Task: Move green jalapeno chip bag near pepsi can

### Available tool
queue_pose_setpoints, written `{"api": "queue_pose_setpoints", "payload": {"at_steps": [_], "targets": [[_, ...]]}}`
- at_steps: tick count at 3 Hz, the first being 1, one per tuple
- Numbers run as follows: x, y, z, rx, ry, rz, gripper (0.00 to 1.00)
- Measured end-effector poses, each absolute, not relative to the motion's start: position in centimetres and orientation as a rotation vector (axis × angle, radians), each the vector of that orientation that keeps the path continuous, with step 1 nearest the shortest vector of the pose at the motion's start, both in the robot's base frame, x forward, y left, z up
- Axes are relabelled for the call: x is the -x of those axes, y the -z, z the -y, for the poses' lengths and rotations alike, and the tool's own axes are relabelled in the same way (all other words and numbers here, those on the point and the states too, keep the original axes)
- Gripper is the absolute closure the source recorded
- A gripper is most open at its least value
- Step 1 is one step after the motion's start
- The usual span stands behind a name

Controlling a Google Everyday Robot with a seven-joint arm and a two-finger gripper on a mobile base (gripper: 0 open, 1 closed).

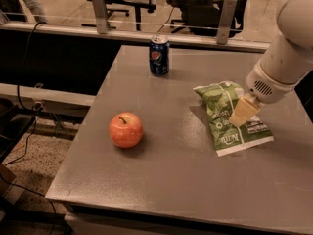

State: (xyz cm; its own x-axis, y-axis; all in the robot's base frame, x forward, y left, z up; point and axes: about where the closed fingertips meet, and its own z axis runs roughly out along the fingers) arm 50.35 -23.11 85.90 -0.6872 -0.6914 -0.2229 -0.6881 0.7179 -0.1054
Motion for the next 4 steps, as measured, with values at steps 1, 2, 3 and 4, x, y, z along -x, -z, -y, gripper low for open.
{"api": "queue_pose_setpoints", "payload": {"at_steps": [1, 2, 3, 4], "targets": [[-51.6, -86.9, 22.5, 1.103, 0.003, -2.656, 0.87], [-53.6, -87.8, 21.5, 1.118, -0.021, -2.618, 1.0], [-56.3, -88.2, 19.9, 1.142, -0.067, -2.571, 1.0], [-59.0, -88.1, 18.2, 1.174, -0.116, -2.527, 1.0]]}}
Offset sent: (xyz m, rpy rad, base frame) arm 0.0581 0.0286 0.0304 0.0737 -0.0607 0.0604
